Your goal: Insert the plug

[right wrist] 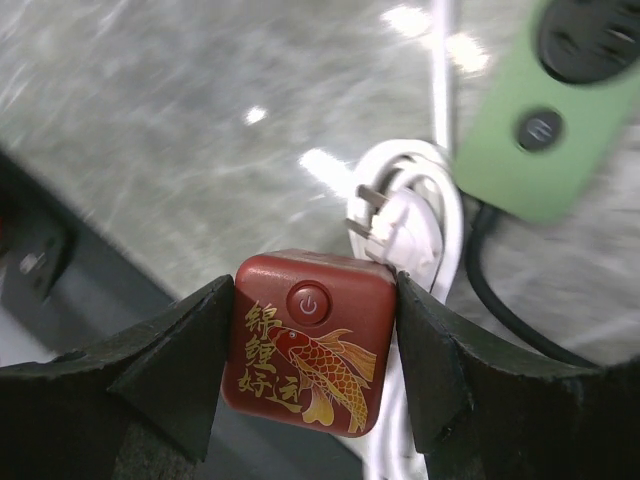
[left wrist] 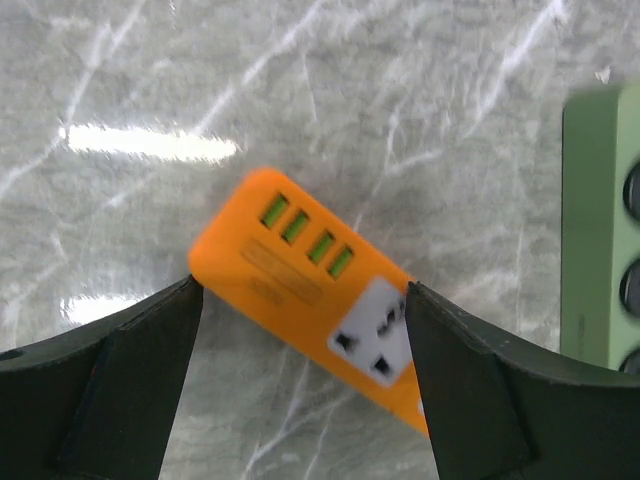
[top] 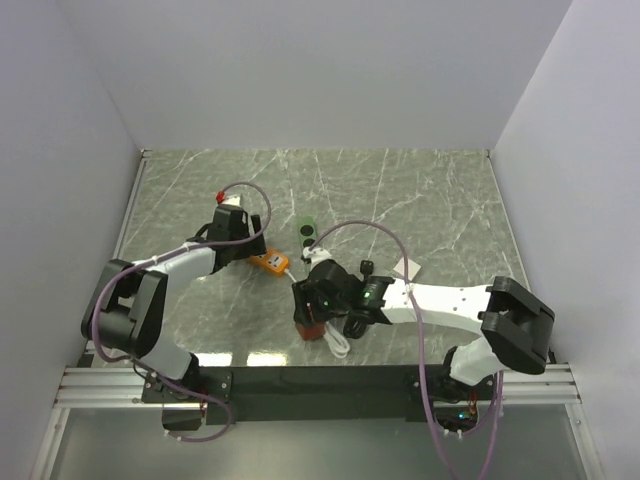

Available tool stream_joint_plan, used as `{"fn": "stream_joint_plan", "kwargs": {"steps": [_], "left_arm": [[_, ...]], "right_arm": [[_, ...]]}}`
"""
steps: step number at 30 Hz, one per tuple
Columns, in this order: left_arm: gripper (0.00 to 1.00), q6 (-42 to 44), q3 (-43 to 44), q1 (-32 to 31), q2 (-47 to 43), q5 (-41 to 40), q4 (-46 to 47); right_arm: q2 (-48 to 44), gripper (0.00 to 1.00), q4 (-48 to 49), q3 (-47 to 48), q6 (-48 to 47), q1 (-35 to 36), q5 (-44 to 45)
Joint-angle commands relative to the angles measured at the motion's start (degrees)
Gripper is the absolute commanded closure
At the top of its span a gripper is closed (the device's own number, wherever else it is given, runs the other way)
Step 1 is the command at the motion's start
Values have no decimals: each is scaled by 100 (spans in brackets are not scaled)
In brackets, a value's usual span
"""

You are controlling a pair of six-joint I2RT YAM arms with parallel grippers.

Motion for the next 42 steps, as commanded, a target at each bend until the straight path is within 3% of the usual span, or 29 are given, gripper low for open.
{"fn": "stream_joint_plan", "kwargs": {"steps": [1,11,22,29,35,42], "left_arm": [[12,-140,-197,-193,-301,-7,90],[13,-421,-724,-649,-504,125,512],[13,-685,-926,-1300,-336,397,1048],[13,-703,-997,-1485,-933,512,1365],[9,-431,-962,-1415,-2417,-505,1119],[11,-281,-987,-914,-2121,-728,1153]], "right_arm": [[-9,100,-980,-48,-216,-376,1423],[167,100,-813,312,-506,-1158,2284],[614,100,-295,953,-1086,-2142,2364],[608,100,-145,1428,-1359,-2257,2286],[-140,100,451,1341,-1429,-1994,1662],[25,100,1735,1209,-1140,-1712,1608]]}}
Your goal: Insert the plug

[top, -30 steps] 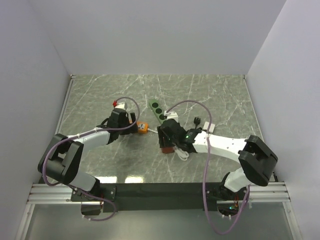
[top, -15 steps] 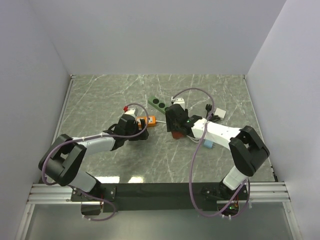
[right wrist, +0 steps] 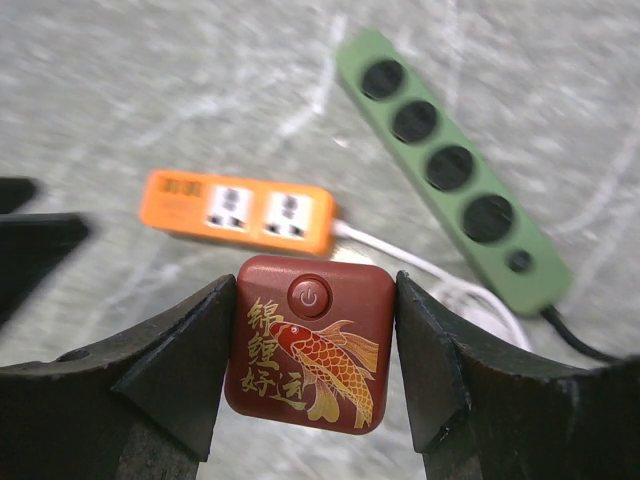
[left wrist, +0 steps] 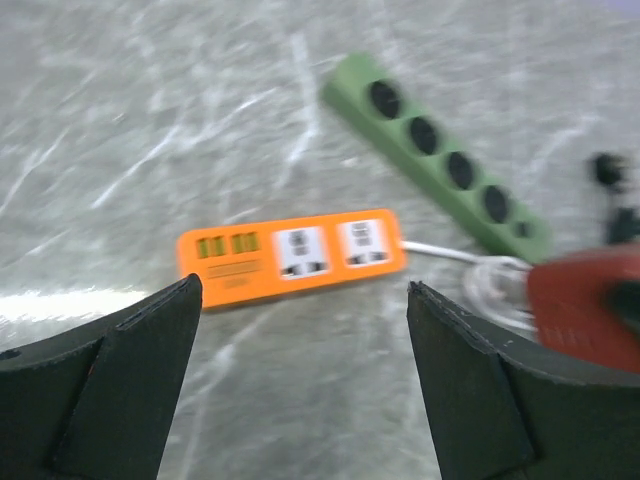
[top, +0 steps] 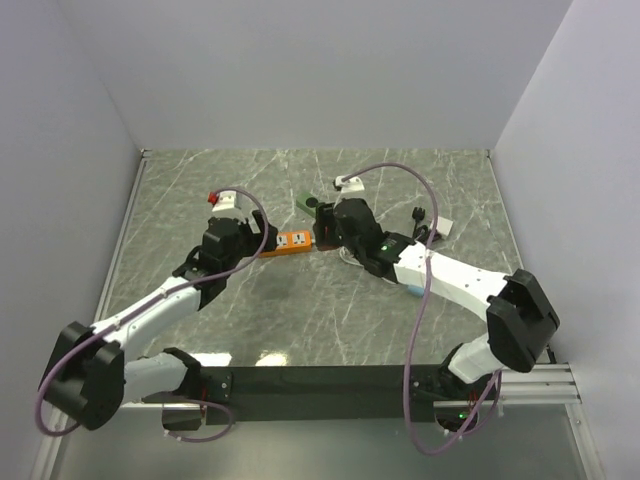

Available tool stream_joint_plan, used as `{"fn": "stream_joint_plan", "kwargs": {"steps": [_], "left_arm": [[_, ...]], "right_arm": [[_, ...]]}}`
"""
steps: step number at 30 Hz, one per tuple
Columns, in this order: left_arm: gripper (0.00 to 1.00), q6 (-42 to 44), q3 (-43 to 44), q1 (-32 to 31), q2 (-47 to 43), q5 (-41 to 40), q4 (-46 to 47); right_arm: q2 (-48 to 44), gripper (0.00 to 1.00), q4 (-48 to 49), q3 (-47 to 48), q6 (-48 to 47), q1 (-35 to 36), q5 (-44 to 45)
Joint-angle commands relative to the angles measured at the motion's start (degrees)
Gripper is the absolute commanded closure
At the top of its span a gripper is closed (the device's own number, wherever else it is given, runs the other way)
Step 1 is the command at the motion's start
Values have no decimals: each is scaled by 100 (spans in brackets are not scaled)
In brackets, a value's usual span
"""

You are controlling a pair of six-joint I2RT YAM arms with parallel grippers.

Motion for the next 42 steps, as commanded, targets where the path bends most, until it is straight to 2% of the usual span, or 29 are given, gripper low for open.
{"fn": "stream_joint_plan", "kwargs": {"steps": [1,8,22,35,42], "left_arm": [[11,139,-68,203,336,-214,82],[12,95,-270,563,810,58,558],[9,51,-121,731,1698,322,989],[8,51,37,739,2138,463,1033],[8,51,19,739,2068,419,980]], "right_arm": [[87,100,1102,127,176,167,19],[895,100,1498,636,264,238,46],[1932,100,1674,1208,414,273,292],[2399,100,1675,1392,405,273,415],[2461,100,1657,1375,493,299,441]]}}
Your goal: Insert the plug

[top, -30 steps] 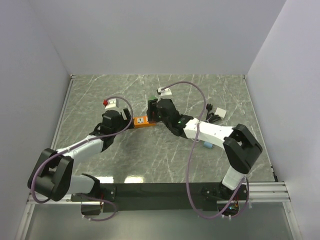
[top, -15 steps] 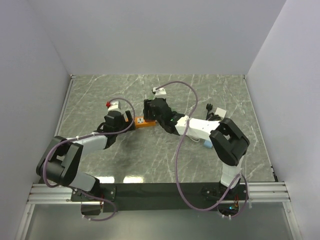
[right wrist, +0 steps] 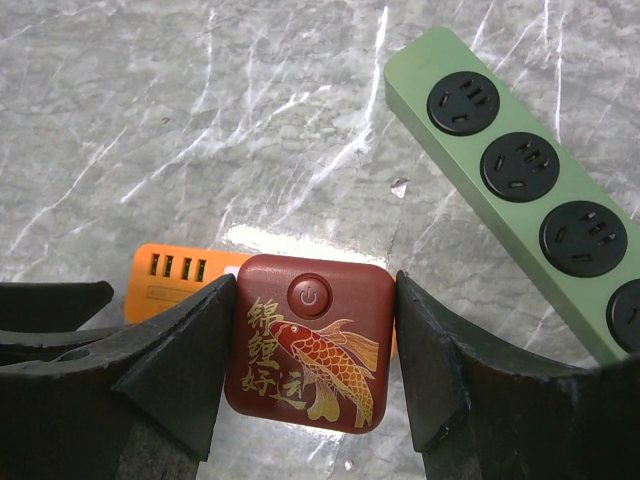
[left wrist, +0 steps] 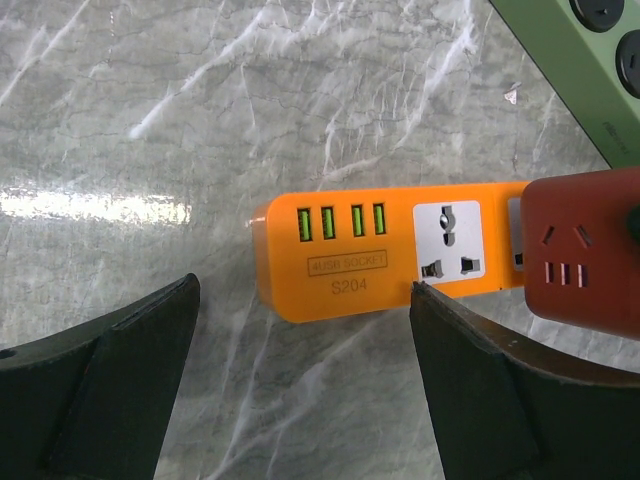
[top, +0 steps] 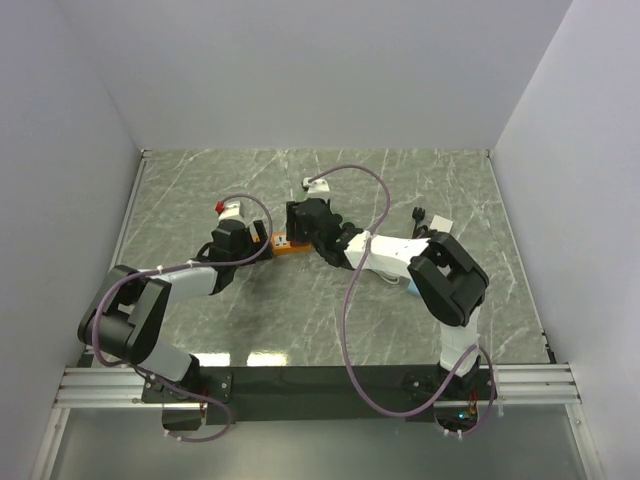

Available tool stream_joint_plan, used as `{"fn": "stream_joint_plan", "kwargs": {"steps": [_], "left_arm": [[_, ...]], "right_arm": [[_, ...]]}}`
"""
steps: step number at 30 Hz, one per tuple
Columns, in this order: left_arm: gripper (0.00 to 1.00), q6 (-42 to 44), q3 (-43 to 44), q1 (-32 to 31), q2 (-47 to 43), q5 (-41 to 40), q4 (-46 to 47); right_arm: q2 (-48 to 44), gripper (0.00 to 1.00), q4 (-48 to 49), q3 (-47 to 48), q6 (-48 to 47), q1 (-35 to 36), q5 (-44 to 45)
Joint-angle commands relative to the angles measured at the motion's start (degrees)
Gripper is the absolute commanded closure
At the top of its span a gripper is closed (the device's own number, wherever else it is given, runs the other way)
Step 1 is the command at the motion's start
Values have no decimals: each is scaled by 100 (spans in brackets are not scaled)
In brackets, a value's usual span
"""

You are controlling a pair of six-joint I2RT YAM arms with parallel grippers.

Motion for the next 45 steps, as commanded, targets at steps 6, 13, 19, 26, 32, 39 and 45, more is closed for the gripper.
{"fn": "stream_joint_plan", "kwargs": {"steps": [6,13,19,26,32,39,45], "left_arm": [[8,31,190,20,-20,107,187],[8,49,269,20,165,115,195],[8,75,296,20,218,80,160],[8,75,313,20,192,98,107],[8,84,313,20,183,80,81],[9,101,392,12,315,54,28],[14,110,445,20,455,106,20]], "right_arm": [[-5,100,359,48,82,188,400],[144,100,245,29,38,233,471],[285,100,122,12,64,259,418],[259,100,43,-251,152,303,401],[180,100,34,-568,275,391,383],[171,100,16,-823,390,426,357],[294,100,-81,-937,434,479,357]]}}
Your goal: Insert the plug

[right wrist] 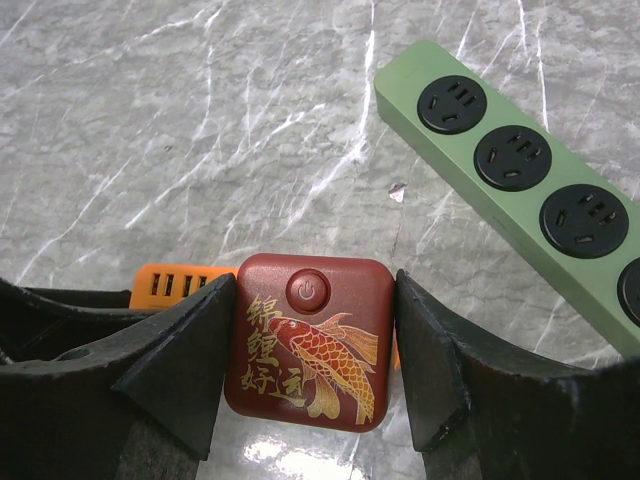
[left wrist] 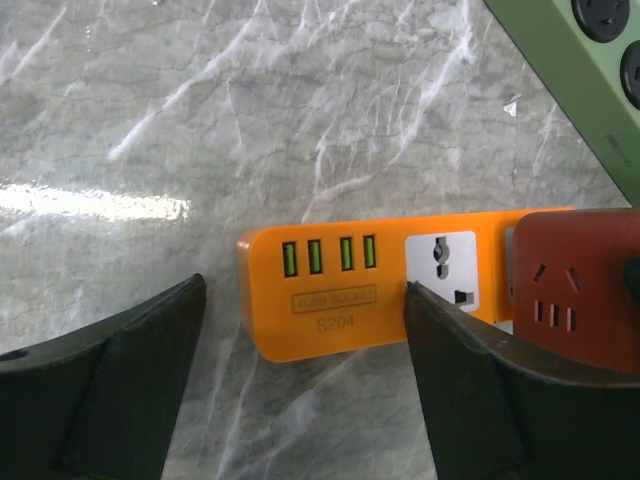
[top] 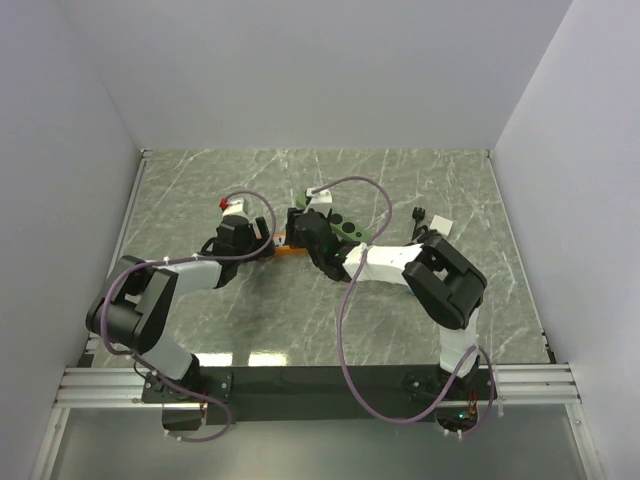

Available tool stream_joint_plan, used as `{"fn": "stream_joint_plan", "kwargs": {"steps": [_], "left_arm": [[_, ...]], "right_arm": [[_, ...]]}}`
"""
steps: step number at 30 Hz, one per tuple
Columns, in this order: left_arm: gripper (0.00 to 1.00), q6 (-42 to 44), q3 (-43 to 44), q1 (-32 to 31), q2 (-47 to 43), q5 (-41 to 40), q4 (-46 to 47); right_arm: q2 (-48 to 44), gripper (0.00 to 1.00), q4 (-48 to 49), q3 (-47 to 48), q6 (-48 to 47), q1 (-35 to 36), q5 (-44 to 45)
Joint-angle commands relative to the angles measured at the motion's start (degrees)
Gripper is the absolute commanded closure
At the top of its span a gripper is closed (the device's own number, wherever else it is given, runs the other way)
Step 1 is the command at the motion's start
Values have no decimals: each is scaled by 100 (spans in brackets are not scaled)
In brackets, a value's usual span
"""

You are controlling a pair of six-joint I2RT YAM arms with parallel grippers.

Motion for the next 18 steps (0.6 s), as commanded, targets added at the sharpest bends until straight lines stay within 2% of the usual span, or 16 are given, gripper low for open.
{"fn": "stream_joint_plan", "kwargs": {"steps": [1,7,18], "left_arm": [[17,104,178,20,132,100,15],[24,95,205,20,167,153,-29],[26,121,275,20,237,206,-82]], "right_arm": [[279,100,-1027,-351,206,199,-297],[410,100,-1194,-369,198,278,-104],[858,100,-1502,-272,276,419,-15]]}}
